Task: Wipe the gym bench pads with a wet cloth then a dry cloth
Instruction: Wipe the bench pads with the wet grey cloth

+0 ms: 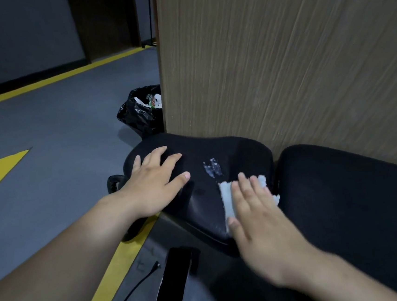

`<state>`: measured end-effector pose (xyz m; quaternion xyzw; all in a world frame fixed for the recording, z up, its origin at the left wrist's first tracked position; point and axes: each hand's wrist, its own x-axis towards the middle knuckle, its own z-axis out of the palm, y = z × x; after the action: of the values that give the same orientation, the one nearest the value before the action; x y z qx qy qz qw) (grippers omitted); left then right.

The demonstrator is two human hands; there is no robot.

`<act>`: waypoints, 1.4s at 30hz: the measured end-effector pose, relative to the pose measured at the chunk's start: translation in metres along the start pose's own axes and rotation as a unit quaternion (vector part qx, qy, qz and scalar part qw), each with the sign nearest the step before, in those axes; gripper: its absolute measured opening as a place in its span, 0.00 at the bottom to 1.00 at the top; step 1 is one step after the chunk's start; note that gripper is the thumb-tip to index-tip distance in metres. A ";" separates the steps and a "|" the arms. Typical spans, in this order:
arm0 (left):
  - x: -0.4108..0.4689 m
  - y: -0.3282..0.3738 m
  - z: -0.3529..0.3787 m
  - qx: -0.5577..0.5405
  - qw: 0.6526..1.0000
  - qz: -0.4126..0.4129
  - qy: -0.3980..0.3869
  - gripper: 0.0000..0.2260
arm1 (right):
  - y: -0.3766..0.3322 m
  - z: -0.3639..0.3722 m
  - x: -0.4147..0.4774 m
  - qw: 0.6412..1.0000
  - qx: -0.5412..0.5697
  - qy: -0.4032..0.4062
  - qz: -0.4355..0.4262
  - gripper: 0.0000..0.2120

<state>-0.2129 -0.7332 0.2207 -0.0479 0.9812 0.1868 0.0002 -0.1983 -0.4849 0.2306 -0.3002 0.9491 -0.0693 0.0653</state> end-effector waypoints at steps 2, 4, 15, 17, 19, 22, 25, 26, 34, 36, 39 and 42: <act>0.000 0.000 0.001 -0.004 1.000 0.002 0.007 0.26 | -0.018 0.009 -0.008 1.000 -0.022 -0.003 0.004 0.40; -0.001 0.000 0.002 -0.008 1.000 0.005 0.012 0.25 | -0.024 0.011 -0.004 1.000 -0.025 -0.006 0.017 0.41; 0.002 -0.005 0.002 -0.030 0.999 0.019 0.040 0.22 | -0.028 -0.008 0.114 0.997 -0.051 -0.040 0.046 0.32; 0.002 -0.006 0.001 -0.027 0.999 0.021 0.038 0.22 | -0.015 -0.015 0.142 0.995 -0.039 -0.049 0.081 0.31; 0.001 -0.006 0.001 -0.021 0.999 0.024 0.037 0.22 | 0.005 -0.025 0.165 0.990 -0.030 -0.052 0.124 0.31; 0.002 -0.007 0.000 -0.014 0.999 0.024 0.032 0.23 | 0.034 -0.035 0.183 0.984 -0.009 -0.064 0.165 0.30; 0.003 -0.007 0.000 -0.007 0.999 0.022 0.024 0.23 | 0.041 -0.032 0.182 0.986 -0.009 -0.063 0.152 0.29; 0.003 -0.007 0.000 -0.007 0.999 0.021 0.023 0.23 | 0.041 -0.029 0.178 0.988 -0.016 -0.054 0.140 0.29; 0.002 -0.009 0.000 -0.013 0.999 0.014 0.035 0.24 | 0.016 -0.014 0.079 0.999 -0.028 -0.022 0.021 0.30; 0.001 -0.010 0.001 -0.013 0.999 0.018 0.042 0.24 | 0.006 -0.010 0.046 0.999 -0.031 -0.018 0.003 0.34; -0.001 -0.010 0.002 -0.013 0.998 0.021 0.057 0.24 | -0.006 -0.002 0.015 0.999 -0.037 -0.008 -0.010 0.37; -0.003 -0.010 0.003 -0.008 0.997 0.016 0.070 0.23 | -0.013 0.004 0.007 0.999 -0.052 0.002 -0.004 0.36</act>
<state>-0.2086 -0.7415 0.2143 -0.0451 0.9779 0.1911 -0.0723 -0.1957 -0.4997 0.2280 -0.3069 0.9504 -0.0207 0.0473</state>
